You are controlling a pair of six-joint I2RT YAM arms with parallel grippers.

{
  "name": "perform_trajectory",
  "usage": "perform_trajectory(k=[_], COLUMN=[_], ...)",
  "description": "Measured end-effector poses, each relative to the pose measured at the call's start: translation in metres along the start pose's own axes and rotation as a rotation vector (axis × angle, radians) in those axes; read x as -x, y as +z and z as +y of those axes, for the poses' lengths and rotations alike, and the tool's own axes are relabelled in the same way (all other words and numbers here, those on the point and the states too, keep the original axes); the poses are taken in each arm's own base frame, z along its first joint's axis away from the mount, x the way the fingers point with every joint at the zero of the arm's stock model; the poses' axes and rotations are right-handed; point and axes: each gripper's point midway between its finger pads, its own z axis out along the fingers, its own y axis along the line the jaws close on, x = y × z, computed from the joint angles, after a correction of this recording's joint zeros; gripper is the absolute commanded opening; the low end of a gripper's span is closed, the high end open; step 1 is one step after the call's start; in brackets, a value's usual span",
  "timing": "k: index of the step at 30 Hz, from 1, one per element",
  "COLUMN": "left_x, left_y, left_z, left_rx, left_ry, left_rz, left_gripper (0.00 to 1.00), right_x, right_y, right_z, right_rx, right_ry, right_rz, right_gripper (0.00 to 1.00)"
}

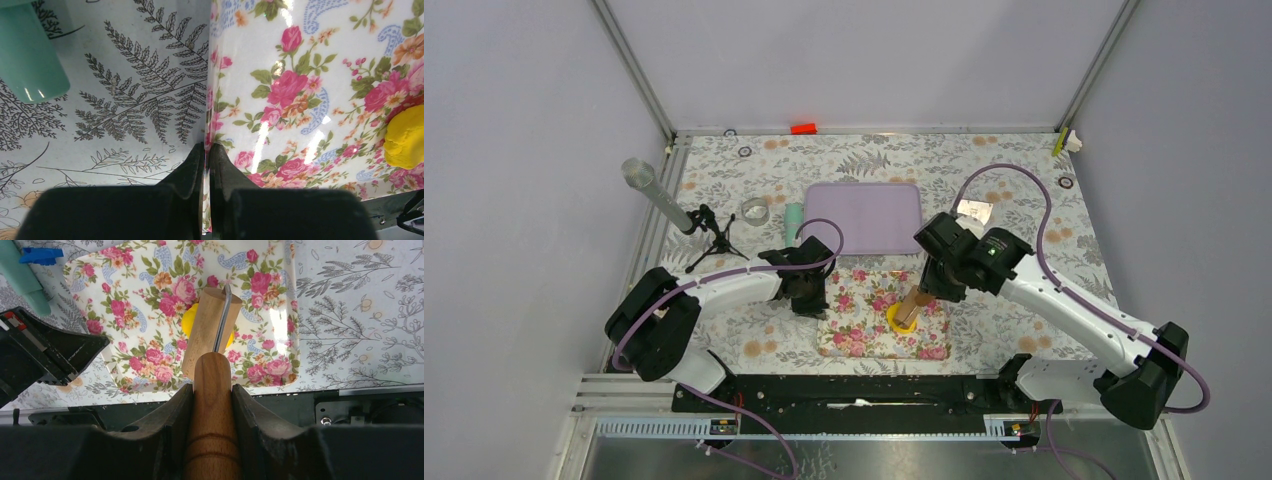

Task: Roll out the dumpling wrappers from the dough
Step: Flatten out the dough on the work surface.

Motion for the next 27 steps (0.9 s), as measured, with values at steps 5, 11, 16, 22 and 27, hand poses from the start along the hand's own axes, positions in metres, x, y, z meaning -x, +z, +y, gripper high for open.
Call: perform_trajectory(k=[5, 11, 16, 22, 27], left_x=[0.0, 0.0, 0.0, 0.0, 0.0], left_y=[0.0, 0.0, 0.0, 0.0, 0.0], left_z=[0.0, 0.0, 0.0, 0.0, 0.0], left_rx=[0.001, 0.002, 0.002, 0.002, 0.002], left_ry=[0.0, 0.0, 0.0, 0.0, 0.0], left_rz=[0.001, 0.002, 0.002, 0.002, 0.002], left_gripper=[0.0, 0.0, 0.0, 0.0, 0.0], right_x=[-0.006, -0.018, -0.021, -0.022, -0.022], right_y=[0.001, 0.008, 0.014, 0.019, 0.023], right_z=[0.005, 0.004, 0.001, 0.001, 0.004], right_rx=[0.016, 0.018, 0.021, 0.036, 0.05], right_ry=[-0.005, -0.005, 0.0, 0.012, 0.023], right_rz=[0.011, 0.043, 0.033, 0.023, 0.016], right_gripper=[0.0, 0.0, 0.0, 0.0, 0.0])
